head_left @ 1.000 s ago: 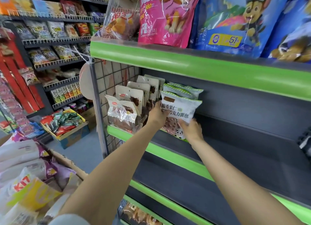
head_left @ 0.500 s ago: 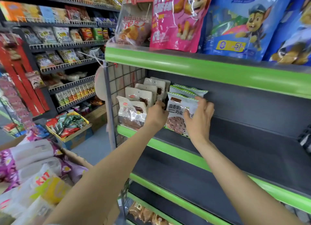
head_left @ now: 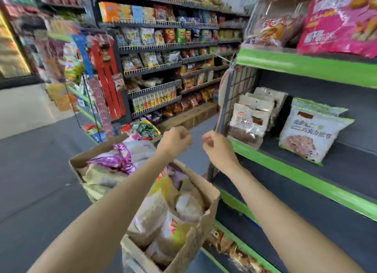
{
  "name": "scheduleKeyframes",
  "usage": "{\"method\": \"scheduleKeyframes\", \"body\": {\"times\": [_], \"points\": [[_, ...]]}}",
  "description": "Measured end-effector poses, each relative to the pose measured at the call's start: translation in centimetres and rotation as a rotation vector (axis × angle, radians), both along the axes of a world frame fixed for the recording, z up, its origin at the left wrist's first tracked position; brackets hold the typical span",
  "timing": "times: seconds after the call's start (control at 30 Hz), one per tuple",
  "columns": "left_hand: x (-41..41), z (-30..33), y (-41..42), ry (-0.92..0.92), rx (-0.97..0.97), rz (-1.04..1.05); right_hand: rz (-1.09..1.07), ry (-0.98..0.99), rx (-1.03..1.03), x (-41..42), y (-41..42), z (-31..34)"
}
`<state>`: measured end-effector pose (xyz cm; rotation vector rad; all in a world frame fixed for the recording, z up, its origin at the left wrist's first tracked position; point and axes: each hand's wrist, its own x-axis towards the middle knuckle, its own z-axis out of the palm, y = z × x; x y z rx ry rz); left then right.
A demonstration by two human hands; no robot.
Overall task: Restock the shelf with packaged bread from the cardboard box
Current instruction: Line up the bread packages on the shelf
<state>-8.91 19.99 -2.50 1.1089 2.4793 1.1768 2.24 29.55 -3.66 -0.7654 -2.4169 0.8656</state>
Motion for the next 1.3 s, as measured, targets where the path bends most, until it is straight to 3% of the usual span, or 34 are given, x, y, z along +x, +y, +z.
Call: {"method": "scheduleKeyframes", "body": {"times": [0.13,0.27,0.37,0.53,0.63,0.8,0.93,1.13,1.3], "points": [[-5.1,-1.9,-6.8,0.032,-0.126,0.193,0.092,-0.061,-0.028,-5.6,-4.8,-2.5],[-8.9,-3.8,-12.0,0.024,-0.279,0.255,0.184,-0.191,-0.018,-10.4,-8.1,-5.4],[-10.4,-5.2,-13.4,-0.008,-0.389,0.17,0.275,-0.324,-0.016,-12.6,-9.5,-7.1],[-10.9,-8.4,-13.7,-0.147,-0.489,-0.105,0.372,-0.591,0.19,-12.7,-8.9,-7.6],[-10.1,-10.0,-13.8,-0.069,-0.498,-0.173,0.383,-0.669,0.188,-12.2,-7.3,-8.4],[-9.7,-10.8,-13.5,0.017,-0.451,-0.083,0.326,-0.468,0.039,-11.1,-6.2,-9.0],[-9.2,-9.7,-14.0,-0.061,-0.162,0.021,0.192,-0.2,-0.194,-9.8,-5.6,-8.1],[-7.3,-7.8,-12.5,-0.407,0.304,0.016,-0.02,0.286,-0.594,-7.1,-5.2,-5.9],[-4.7,-5.0,-7.3,-0.284,0.36,0.03,-0.046,0.517,-0.824,-3.0,-3.0,-3.9]]}}
